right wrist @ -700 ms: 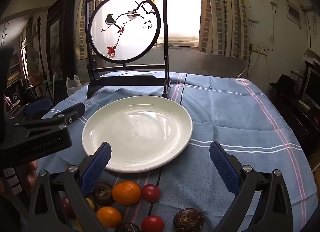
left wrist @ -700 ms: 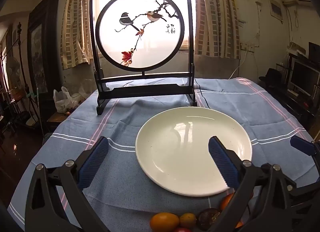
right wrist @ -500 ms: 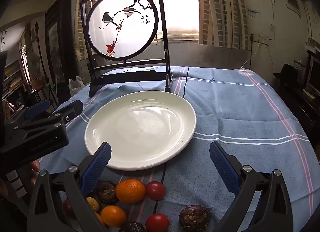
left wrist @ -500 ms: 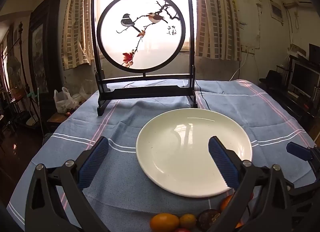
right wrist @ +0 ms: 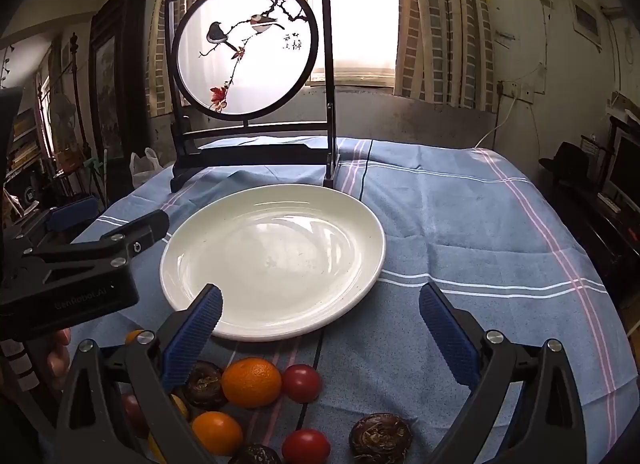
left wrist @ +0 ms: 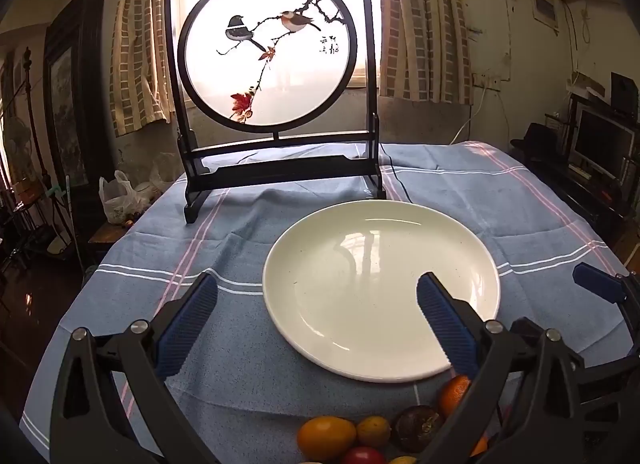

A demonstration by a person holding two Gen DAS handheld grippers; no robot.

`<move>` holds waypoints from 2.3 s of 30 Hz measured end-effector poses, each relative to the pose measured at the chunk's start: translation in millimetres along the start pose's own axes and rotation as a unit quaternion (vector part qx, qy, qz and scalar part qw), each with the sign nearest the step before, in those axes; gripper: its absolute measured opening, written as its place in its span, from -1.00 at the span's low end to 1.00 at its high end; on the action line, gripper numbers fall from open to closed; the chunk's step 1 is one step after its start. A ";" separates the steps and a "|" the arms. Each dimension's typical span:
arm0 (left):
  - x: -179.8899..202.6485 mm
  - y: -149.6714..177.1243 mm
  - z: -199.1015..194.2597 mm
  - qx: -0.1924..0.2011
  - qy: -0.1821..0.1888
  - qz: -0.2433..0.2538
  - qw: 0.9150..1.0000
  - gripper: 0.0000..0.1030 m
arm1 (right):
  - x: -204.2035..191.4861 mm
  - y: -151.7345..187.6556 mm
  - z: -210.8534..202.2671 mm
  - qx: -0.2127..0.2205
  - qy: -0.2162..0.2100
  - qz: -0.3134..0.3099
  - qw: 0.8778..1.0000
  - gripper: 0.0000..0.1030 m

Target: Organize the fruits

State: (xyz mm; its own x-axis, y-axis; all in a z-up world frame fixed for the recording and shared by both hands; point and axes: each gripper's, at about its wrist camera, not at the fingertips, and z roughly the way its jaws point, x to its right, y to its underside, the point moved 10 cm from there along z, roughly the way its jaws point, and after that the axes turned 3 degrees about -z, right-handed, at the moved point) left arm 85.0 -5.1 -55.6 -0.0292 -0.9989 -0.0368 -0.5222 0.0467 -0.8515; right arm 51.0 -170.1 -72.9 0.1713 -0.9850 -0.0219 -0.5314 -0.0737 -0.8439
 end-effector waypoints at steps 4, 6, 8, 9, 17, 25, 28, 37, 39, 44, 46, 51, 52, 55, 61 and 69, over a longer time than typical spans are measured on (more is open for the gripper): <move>2.2 2.6 2.5 -0.014 0.003 0.001 1.000 0.90 | -0.4 -0.9 -1.6 0.003 -0.002 0.000 1.000 0.93; 1.6 3.6 3.0 -0.014 0.003 -0.001 1.000 0.90 | -0.6 0.1 -0.8 0.001 -0.001 -0.001 1.000 0.93; 1.6 2.7 2.8 -0.013 0.004 0.001 1.000 0.90 | -1.8 0.7 0.4 -0.001 -0.003 -0.003 1.000 0.93; 2.0 2.6 2.6 -0.012 0.003 0.002 1.000 0.90 | -2.1 0.8 0.4 -0.001 -0.002 -0.003 1.000 0.93; 5.3 1.8 -5.2 -0.003 0.005 0.011 1.000 0.90 | 0.5 0.2 -0.9 -0.004 0.003 0.004 1.000 0.93; 2.1 15.7 -47.4 0.007 -0.003 0.007 1.000 0.90 | 9.7 9.4 -43.2 -0.014 0.009 0.034 0.999 0.93; 4.0 20.7 -70.6 0.011 -0.005 0.012 1.000 0.90 | 11.0 13.0 -63.0 -0.013 0.001 0.050 0.999 0.93; 7.3 45.8 -116.1 0.003 0.004 0.016 1.000 0.90 | -7.1 34.0 -107.7 -0.009 -0.006 0.025 1.000 0.93; 6.0 49.3 -122.5 0.004 0.005 0.010 1.000 0.90 | -11.3 38.3 -115.1 -0.008 -0.006 0.020 1.000 0.93; 8.1 55.1 -130.0 0.001 0.008 0.008 1.000 0.90 | -18.1 45.9 -123.8 -0.011 -0.005 0.011 1.000 0.93; 8.4 57.1 -132.1 0.002 0.007 0.010 1.000 0.90 | -20.6 47.4 -124.1 -0.014 -0.005 0.009 1.000 0.93; 7.0 62.1 -134.5 0.002 0.008 0.012 1.000 0.90 | -26.4 55.2 -125.6 -0.021 -0.005 0.002 1.000 0.93; 6.8 62.7 -134.1 0.000 0.008 0.013 1.000 0.90 | -27.1 56.7 -125.6 -0.023 -0.003 -0.001 1.000 0.93; 6.0 62.3 -133.4 -0.001 0.007 0.011 1.000 0.90 | -28.4 59.1 -125.2 -0.025 -0.003 -0.004 1.000 0.93; 3.9 63.1 -131.8 0.001 0.003 0.014 1.000 0.90 | -27.4 61.5 -121.7 -0.029 -0.003 -0.002 1.000 0.93; -3.3 68.3 -130.1 -0.005 0.007 0.014 1.000 0.90 | -24.6 63.0 -121.6 -0.030 -0.001 -0.002 1.000 0.93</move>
State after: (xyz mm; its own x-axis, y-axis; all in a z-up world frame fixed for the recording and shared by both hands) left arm -61.5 2.2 -45.5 -0.0567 -0.9970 -0.0534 -0.5296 0.0754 -0.8449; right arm -87.5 -169.5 -60.3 0.1762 -0.9842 -0.0193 -0.5795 -0.0879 -0.8102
